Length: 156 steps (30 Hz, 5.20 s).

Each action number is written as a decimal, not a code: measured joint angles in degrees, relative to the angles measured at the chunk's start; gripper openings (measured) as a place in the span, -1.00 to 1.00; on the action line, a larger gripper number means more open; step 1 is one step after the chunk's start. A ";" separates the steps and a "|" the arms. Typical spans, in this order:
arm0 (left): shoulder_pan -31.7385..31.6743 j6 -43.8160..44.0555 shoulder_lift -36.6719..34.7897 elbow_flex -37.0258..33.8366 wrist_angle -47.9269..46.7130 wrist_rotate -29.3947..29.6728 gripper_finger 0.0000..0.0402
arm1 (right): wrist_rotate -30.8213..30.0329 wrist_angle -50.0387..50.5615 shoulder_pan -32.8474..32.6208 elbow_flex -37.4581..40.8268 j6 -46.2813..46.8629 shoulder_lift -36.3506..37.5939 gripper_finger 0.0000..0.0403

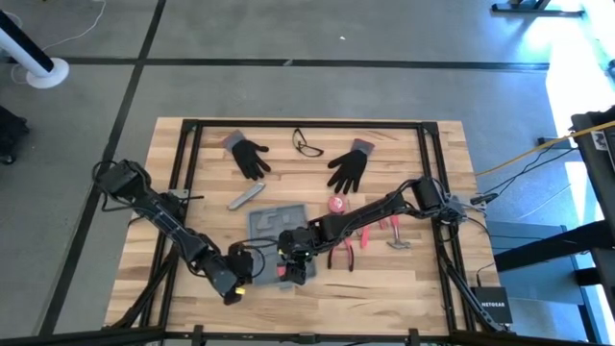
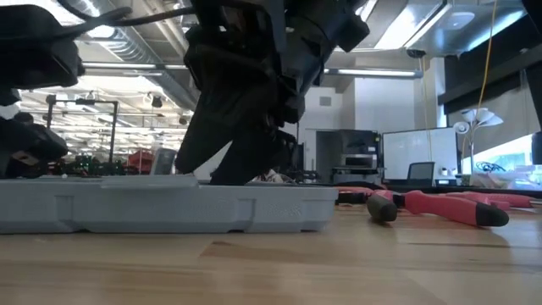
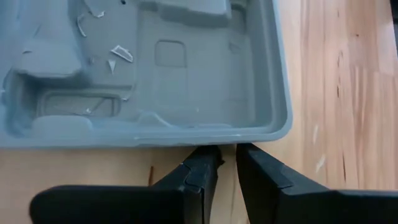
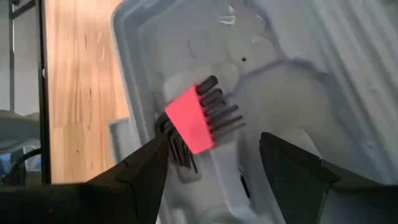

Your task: Prefit tool cases

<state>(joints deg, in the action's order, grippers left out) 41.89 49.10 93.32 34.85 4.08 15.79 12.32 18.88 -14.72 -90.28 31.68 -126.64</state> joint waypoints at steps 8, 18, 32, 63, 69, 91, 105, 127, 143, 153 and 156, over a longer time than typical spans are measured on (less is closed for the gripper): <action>-1.60 0.68 0.05 0.00 -0.10 0.37 -0.69 | -1.14 -1.63 -0.53 -0.02 -0.25 -0.06 0.22; -1.94 1.28 0.06 -0.02 -0.40 0.86 -0.69 | -5.04 -1.72 -2.00 -0.02 -1.29 -0.06 -0.26; -2.72 3.46 -0.34 -0.12 -0.57 1.40 -0.69 | -2.13 -2.10 -2.25 -0.11 0.38 1.88 -0.99; -20.85 -45.26 -12.02 4.92 1.41 -2.14 -0.99 | -29.87 34.88 -1.51 -0.07 17.84 27.98 -1.00; -24.32 -46.23 -4.45 5.14 6.55 -6.77 -1.00 | -32.78 37.63 -1.44 -0.07 20.07 30.66 -1.00; -15.70 -22.40 -3.65 3.10 -23.76 -10.45 -1.00 | -31.87 41.94 -1.35 2.13 15.62 31.31 -1.00; -3.11 9.35 -8.41 2.35 -43.13 -0.87 -1.00 | -28.69 -1.45 2.14 27.18 26.74 30.78 -1.00; 3.17 30.24 -15.13 2.62 -47.31 -2.01 -1.00 | -22.06 -22.27 2.76 43.36 41.41 30.87 -0.45; 1.65 34.42 -15.35 2.84 -43.55 1.99 -1.00 | -14.26 -24.87 5.05 41.21 31.00 29.82 0.11; 1.41 54.41 -11.01 0.96 -26.27 2.07 -1.00 | -12.74 -25.34 3.72 41.18 33.07 29.82 0.01; 1.75 51.60 -11.65 1.37 -26.18 3.31 -1.00 | -13.13 -25.57 3.74 41.13 33.18 29.82 0.01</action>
<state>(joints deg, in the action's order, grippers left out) 43.64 100.70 81.67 36.22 -22.10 19.10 -0.81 -6.69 -10.98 -49.15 64.86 -96.82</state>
